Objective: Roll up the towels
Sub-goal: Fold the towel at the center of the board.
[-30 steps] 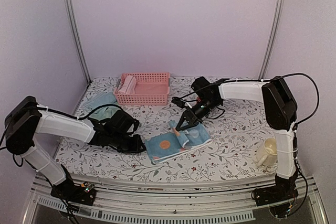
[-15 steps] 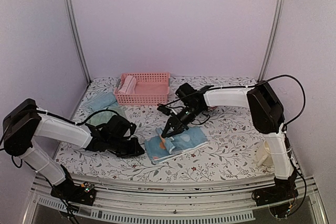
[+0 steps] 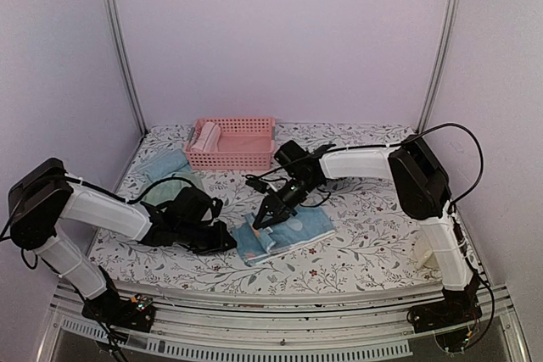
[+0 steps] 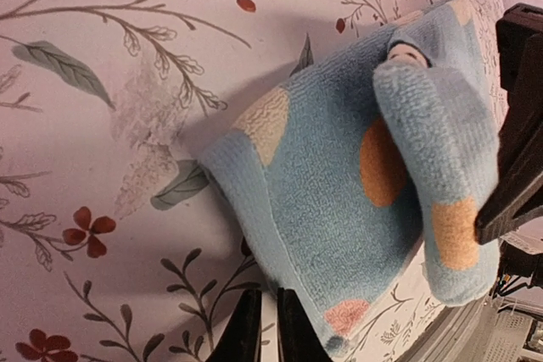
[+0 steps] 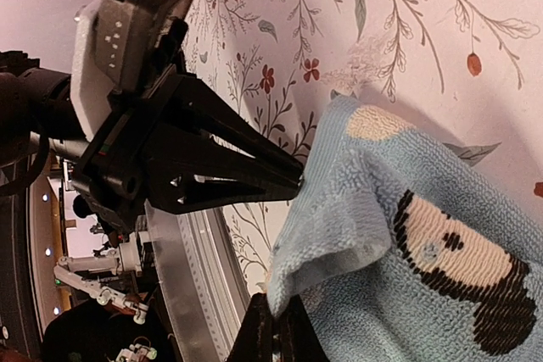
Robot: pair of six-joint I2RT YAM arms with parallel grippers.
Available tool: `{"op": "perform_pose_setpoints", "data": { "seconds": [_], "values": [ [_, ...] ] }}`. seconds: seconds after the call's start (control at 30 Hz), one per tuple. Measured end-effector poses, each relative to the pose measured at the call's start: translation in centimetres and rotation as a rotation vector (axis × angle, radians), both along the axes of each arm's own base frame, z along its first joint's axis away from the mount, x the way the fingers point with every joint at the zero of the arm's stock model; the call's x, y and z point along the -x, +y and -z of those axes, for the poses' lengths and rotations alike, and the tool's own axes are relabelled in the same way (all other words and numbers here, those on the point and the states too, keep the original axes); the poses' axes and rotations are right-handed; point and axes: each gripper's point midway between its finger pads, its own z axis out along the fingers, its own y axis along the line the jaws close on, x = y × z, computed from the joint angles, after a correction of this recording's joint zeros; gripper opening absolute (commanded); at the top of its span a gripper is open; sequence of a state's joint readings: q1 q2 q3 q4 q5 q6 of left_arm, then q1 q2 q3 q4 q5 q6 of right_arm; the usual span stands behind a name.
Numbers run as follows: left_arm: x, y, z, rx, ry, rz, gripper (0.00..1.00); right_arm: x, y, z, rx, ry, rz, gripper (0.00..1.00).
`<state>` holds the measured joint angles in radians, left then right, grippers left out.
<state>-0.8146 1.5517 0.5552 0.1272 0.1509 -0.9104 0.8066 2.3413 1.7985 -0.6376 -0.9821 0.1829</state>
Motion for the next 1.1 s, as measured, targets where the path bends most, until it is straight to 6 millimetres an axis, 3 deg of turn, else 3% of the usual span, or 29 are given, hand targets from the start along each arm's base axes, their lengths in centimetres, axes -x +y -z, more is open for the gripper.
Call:
{"op": "perform_pose_setpoints", "data": {
  "seconds": [0.2,0.4,0.5,0.6,0.7,0.87,0.97,1.1],
  "values": [
    [0.0,-0.1,-0.1,0.011,-0.004,0.004,0.07,0.0,0.6,1.7,0.023,0.026,0.008,0.03],
    [0.2,-0.2,0.0,0.014,0.001,0.010,0.06,-0.2,1.2,1.5,0.014,0.023,0.012,0.08],
    [0.2,-0.1,0.1,0.012,0.002,0.010,0.06,-0.1,1.4,1.3,0.006,0.020,0.007,0.17],
    [0.3,0.0,0.2,0.007,0.004,0.008,0.05,0.2,1.6,1.0,-0.009,0.032,-0.006,0.36],
    [0.2,0.4,-0.2,0.000,-0.013,-0.006,0.06,0.4,1.7,0.2,-0.049,0.036,-0.031,0.41],
    [-0.6,1.5,-4.1,0.023,-0.118,-0.055,0.10,-0.2,0.7,-1.7,-0.113,-0.017,-0.068,0.41],
    [-1.3,2.0,-6.3,0.034,-0.192,-0.075,0.12,-2.4,-1.1,-4.3,-0.156,-0.102,-0.053,0.39],
    [-2.2,1.7,-7.8,0.015,-0.252,-0.058,0.11,-6.4,-4.8,-8.1,-0.188,-0.296,-0.004,0.35]
  ]
}}
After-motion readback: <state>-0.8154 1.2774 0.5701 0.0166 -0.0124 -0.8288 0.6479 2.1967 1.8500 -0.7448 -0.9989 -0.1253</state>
